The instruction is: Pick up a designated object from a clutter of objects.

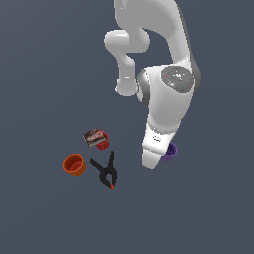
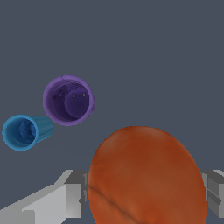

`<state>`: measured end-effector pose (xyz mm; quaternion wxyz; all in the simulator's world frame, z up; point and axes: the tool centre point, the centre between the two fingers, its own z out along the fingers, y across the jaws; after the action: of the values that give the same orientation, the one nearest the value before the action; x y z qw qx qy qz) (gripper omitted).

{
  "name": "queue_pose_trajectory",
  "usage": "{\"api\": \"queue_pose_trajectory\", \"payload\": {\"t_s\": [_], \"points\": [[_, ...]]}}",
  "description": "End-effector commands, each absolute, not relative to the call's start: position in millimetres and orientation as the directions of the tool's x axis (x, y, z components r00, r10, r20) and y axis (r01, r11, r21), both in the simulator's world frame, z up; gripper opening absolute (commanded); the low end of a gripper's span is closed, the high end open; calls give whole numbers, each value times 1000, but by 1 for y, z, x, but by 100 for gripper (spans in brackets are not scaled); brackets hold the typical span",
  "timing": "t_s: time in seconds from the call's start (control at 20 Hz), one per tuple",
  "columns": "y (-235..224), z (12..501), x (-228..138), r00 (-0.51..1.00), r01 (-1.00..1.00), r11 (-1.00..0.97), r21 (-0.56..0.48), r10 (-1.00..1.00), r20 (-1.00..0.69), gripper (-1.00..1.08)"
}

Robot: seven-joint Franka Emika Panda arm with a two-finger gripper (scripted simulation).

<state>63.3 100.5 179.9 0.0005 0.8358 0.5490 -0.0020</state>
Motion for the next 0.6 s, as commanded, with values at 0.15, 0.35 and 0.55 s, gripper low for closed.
{"api": "queue_pose_trajectory", "payload": {"t_s": [0.15,0.35,0.55], "points": [[125,232,34,397,918,-397,1,918,-4,-100],[145,273,12,397,918,-397,2,918,-4,-100],[164,313,-10,396,918,-396,1,918,-4,-100]]}}
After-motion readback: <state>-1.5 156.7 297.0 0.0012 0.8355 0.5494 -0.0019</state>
